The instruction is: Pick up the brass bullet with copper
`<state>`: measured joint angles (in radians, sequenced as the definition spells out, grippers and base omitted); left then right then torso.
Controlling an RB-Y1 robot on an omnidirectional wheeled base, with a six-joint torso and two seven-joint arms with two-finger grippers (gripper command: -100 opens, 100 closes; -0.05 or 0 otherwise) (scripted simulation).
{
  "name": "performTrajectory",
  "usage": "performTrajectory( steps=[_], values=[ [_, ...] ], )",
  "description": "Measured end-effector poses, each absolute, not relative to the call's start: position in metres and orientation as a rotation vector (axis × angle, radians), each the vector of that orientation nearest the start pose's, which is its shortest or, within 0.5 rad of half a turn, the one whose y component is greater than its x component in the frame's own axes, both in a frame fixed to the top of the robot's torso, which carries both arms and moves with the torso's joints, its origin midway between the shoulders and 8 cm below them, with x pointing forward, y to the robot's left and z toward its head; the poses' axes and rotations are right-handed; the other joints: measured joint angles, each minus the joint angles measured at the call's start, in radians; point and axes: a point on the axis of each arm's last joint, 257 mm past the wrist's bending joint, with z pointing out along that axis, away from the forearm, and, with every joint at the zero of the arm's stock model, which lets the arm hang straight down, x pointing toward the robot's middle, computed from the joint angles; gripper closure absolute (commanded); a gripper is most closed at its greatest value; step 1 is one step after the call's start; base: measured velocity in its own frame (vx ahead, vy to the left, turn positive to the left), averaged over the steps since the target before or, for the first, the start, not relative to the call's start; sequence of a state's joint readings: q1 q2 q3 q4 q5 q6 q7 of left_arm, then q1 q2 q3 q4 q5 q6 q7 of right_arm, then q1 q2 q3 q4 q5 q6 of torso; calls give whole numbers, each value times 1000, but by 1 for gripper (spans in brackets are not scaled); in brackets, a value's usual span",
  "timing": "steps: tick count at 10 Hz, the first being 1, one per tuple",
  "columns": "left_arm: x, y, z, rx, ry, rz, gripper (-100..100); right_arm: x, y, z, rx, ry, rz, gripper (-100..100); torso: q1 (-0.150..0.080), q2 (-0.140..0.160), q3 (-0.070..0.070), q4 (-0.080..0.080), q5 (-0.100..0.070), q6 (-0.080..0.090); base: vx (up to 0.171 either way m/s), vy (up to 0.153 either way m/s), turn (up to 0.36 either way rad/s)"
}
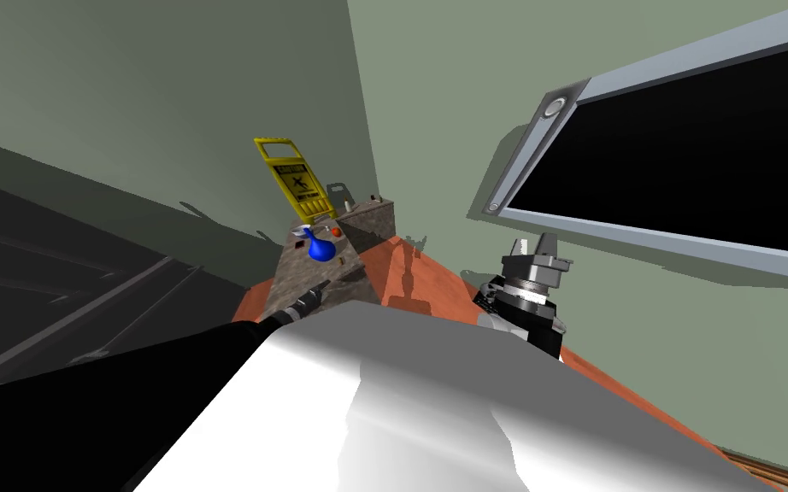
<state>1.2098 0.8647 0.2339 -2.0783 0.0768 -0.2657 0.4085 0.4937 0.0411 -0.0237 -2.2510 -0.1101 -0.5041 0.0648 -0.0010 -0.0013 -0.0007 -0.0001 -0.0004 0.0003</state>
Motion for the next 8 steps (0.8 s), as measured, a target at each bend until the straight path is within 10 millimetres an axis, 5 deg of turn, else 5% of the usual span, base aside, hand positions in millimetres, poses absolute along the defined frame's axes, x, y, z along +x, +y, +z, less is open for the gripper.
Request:
performTrajectory(
  steps=[8],
  values=[
    [155,484,-283,-1323,1958,-655,-100,344,-305,14,745,535,1281,0,2,-1,-1,0,0,0,37,-8,-123]
  ],
)
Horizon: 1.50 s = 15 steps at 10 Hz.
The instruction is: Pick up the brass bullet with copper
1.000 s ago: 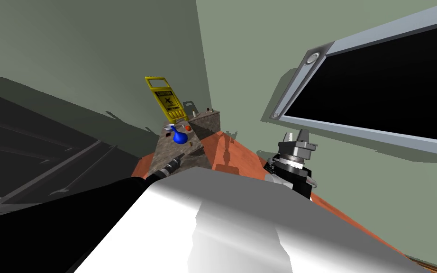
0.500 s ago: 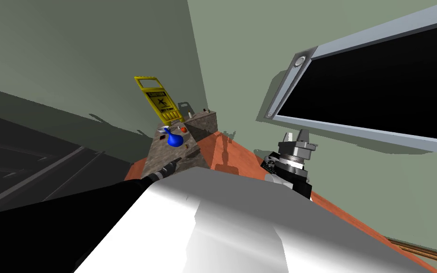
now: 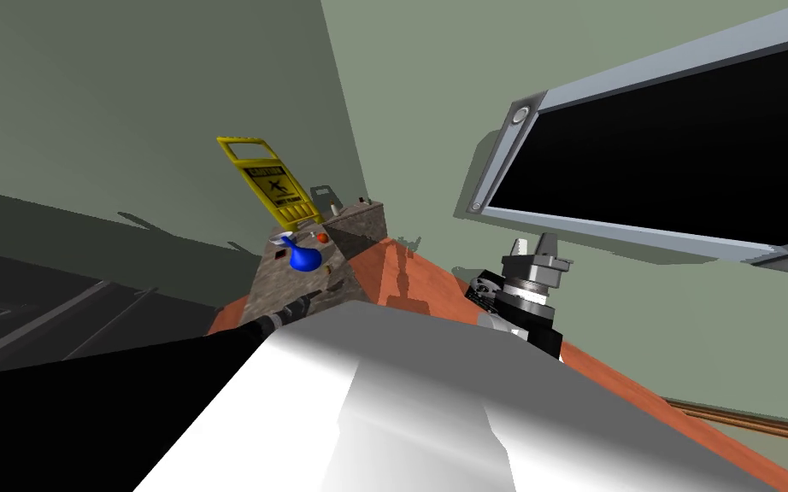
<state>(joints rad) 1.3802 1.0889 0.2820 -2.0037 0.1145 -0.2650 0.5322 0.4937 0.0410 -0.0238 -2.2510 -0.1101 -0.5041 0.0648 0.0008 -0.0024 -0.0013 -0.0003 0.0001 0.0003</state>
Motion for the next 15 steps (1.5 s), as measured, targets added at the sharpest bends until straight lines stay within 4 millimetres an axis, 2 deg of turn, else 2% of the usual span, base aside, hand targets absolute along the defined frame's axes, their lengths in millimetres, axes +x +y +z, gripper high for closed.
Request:
performTrajectory(
  steps=[8,10,15],
  values=[
    [110,513,-299,-1465,2128,-535,-100,344,-306,14,745,536,1281,0,3,-1,-1,0,1,-1,49,26,-133],
    [96,521,-303,-1511,2172,-500,-100,344,-306,14,745,536,1281,0,4,-2,-1,0,1,0,60,64,-161],
    [78,532,-311,-1591,2253,-438,-100,344,-306,14,745,536,1281,0,5,-1,-1,0,2,-1,54,79,-133]
  ],
)
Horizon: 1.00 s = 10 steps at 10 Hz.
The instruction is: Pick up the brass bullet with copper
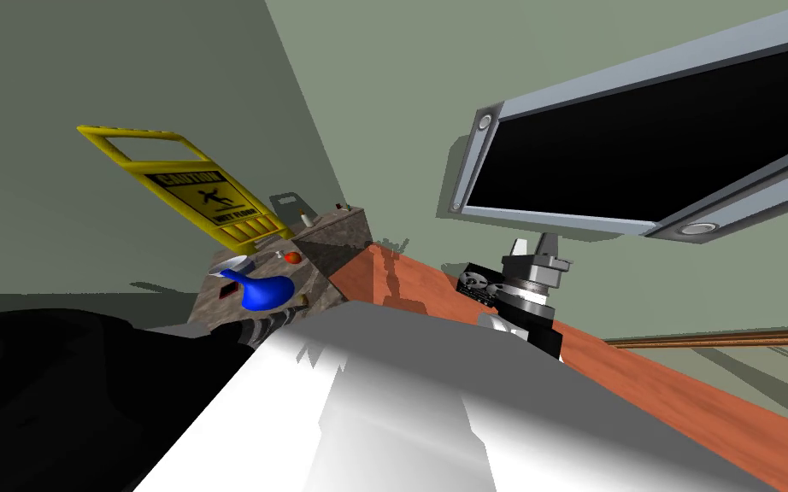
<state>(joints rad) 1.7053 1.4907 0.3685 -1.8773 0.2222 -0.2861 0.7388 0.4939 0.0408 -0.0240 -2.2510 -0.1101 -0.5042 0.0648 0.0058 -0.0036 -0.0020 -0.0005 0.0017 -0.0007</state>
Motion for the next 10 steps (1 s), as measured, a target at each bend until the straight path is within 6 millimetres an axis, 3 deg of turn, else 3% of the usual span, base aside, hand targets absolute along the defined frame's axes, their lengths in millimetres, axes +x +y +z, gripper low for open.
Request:
performTrajectory(
  steps=[7,8,9,10],
  values=[
    [58,541,-323,-1693,2336,-374,-100,344,-306,14,745,536,1281,0,7,-1,-1,0,2,0,53,140,-113],
    [58,541,-323,-1695,2336,-374,0,344,-306,14,745,536,1281,0,1,0,0,0,1,0,5,18,-2],
    [58,541,-323,-1695,2336,-374,-100,344,-306,14,745,536,1281,0,-4,2,1,1,-1,-1,-18,21,38],
    [65,536,-325,-1691,2337,-385,-100,344,-306,14,745,536,1281,0,-5,4,2,1,-1,-1,-42,35,60]
  ],
)
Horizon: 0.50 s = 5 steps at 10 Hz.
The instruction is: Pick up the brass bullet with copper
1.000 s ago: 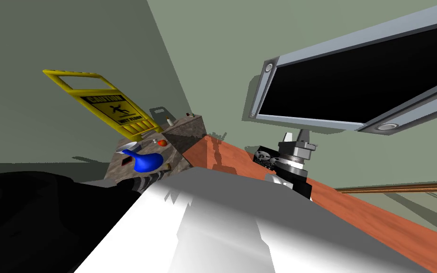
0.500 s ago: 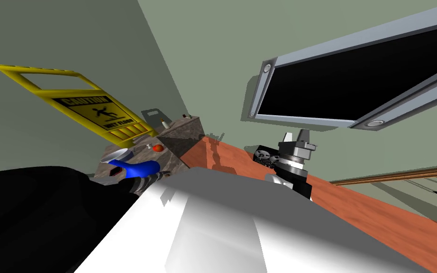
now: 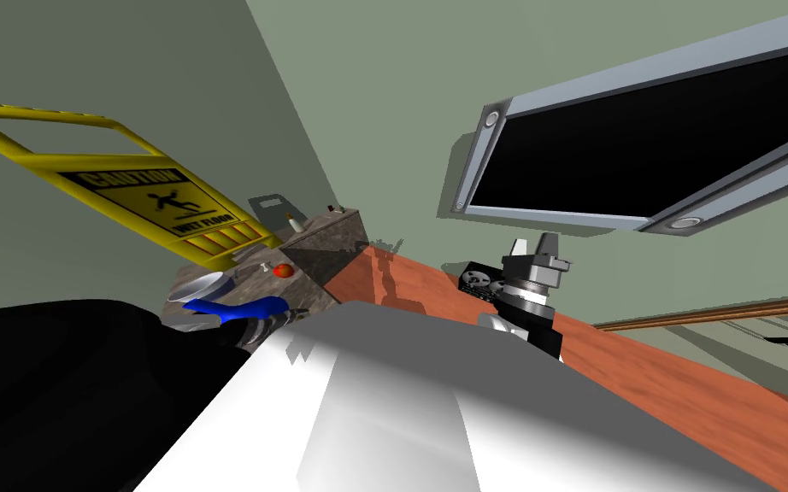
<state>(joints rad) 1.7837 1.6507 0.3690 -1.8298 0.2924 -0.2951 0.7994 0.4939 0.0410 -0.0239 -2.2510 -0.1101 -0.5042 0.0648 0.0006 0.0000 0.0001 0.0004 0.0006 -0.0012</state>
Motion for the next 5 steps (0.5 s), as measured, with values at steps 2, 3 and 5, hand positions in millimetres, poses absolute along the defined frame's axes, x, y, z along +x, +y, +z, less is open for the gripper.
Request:
performTrajectory(
  steps=[2,3,5],
  values=[
    [74,529,-332,-1694,2342,-387,-100,344,-306,14,745,536,1281,0,0,2,1,1,0,0,-46,27,18],
    [83,525,-333,-1687,2344,-395,-100,344,-306,14,745,536,1281,0,0,2,1,1,0,0,-28,21,14],
    [91,520,-338,-1688,2348,-397,-100,344,-306,14,745,536,1281,0,-1,2,1,0,0,0,-28,16,26]
  ],
)
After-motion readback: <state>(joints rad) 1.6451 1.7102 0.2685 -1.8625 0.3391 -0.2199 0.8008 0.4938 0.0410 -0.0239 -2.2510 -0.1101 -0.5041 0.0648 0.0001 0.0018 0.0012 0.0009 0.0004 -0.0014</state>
